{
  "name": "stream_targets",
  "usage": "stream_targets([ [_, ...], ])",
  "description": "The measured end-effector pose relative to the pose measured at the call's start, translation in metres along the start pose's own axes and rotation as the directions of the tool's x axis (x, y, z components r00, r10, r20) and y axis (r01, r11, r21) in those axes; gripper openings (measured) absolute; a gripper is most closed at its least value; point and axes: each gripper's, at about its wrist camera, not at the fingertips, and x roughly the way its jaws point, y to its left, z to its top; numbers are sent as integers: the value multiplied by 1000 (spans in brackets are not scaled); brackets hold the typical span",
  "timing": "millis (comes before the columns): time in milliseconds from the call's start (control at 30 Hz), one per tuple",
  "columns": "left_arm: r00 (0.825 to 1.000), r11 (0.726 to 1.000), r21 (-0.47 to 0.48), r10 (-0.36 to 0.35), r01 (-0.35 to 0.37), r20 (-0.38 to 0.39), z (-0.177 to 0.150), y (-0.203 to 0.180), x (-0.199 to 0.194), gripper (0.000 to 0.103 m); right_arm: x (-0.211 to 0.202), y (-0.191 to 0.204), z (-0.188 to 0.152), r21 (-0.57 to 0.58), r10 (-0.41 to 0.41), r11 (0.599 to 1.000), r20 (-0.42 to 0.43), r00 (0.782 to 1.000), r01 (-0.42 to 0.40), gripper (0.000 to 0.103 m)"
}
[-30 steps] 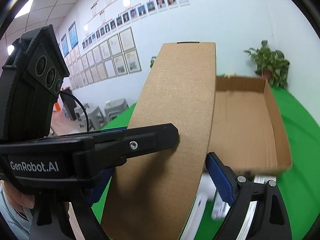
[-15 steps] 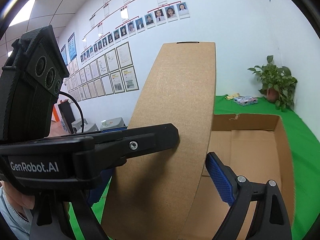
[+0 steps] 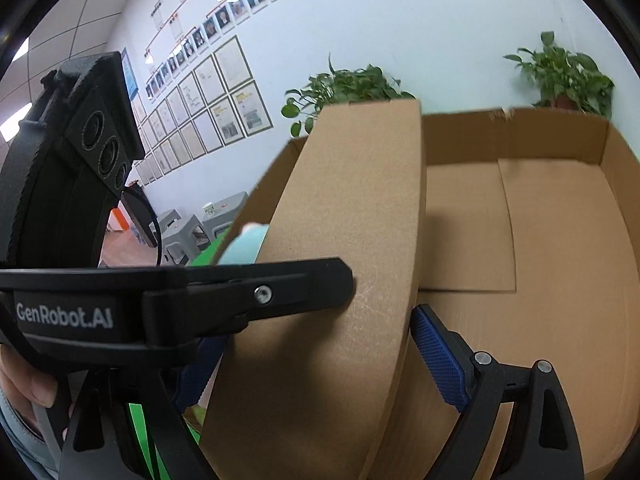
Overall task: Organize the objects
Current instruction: 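Lower the long brown box into the open box beside the plush toy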
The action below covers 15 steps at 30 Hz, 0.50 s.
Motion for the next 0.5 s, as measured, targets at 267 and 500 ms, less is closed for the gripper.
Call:
stream_targets([
  [267, 1000, 999, -50, 4, -6, -22, -14, 10, -10, 50, 27, -2, -2, -15, -68, 998, -68, 995, 67, 88],
  [500, 999, 999, -38, 28, -28, 17, -27, 20, -36, 46, 59, -20, -13, 41, -58, 997, -175, 983, 66, 86],
])
